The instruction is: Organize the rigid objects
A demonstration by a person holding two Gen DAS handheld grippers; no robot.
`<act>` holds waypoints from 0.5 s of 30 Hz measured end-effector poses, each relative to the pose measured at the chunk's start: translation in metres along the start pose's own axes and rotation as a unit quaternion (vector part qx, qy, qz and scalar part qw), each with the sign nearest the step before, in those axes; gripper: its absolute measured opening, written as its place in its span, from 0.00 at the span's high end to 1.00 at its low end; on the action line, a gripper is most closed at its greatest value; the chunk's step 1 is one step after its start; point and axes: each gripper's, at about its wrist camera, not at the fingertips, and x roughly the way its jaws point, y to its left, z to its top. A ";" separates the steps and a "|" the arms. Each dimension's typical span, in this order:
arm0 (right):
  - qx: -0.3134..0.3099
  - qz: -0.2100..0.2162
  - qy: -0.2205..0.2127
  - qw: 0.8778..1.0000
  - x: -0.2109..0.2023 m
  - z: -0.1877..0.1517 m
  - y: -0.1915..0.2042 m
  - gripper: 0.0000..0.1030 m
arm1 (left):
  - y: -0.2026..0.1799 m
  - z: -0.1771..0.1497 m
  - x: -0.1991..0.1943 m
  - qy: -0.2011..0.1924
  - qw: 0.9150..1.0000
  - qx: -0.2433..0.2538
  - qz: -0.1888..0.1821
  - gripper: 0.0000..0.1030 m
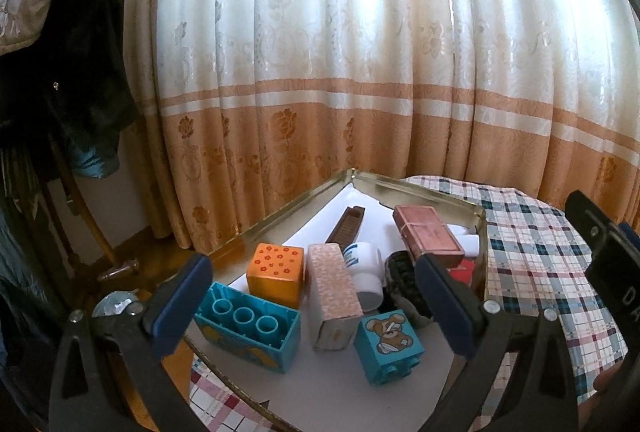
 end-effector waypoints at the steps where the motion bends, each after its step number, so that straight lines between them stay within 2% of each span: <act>1: -0.004 -0.002 -0.001 1.000 -0.001 0.000 0.002 0.17 | 0.000 0.000 -0.001 -0.002 1.000 0.000 -0.001 0.00; 5: -0.028 -0.005 0.003 1.000 -0.003 -0.002 0.011 0.17 | -0.001 0.000 -0.002 0.002 1.000 0.000 0.003 0.00; 11: -0.057 -0.011 -0.034 0.998 -0.019 -0.003 0.021 0.16 | -0.002 0.000 -0.008 -0.007 1.000 0.006 0.003 0.00; 15: -0.060 -0.015 -0.033 0.998 -0.019 -0.003 0.021 0.16 | -0.003 0.000 -0.008 -0.005 1.000 0.008 0.001 0.00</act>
